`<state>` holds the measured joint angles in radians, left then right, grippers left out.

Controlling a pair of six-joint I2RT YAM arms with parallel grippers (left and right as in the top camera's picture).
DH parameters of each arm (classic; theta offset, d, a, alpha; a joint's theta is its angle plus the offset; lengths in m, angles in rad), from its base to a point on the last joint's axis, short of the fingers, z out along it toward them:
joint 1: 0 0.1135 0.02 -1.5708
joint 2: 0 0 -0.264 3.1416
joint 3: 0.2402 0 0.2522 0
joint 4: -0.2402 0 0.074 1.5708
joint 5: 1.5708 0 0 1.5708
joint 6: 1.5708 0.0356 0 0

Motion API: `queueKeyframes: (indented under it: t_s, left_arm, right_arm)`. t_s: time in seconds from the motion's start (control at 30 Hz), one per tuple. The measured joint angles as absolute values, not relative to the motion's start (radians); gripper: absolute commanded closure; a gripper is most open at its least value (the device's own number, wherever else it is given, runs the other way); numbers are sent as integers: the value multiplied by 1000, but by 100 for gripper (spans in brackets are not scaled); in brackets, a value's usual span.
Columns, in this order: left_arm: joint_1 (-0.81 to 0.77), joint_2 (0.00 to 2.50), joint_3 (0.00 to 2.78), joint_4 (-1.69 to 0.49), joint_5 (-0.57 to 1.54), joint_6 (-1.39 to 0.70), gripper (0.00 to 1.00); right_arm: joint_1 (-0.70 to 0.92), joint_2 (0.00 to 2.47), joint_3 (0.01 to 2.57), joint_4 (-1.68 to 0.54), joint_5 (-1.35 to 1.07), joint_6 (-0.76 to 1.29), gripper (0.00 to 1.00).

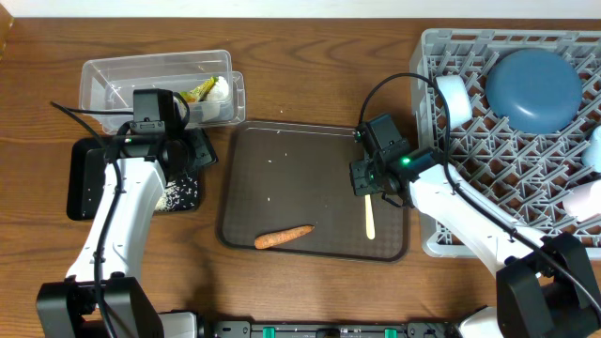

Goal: Sort waste into correct bins and load items into the dishwasher rack
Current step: 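Close the right gripper on the yellow spoon, then lift the yellow spoon with the right gripper and carry it to the rack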

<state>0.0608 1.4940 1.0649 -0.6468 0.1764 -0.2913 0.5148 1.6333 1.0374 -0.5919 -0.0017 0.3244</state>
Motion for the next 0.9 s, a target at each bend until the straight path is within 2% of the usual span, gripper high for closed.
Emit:
queueKeyframes:
  t_s: [0.9]
  left_arm:
    - [61,1494,1065,-647,176,-291,41]
  right_arm:
    - [515,1768,1037,-578,-78,321,79]
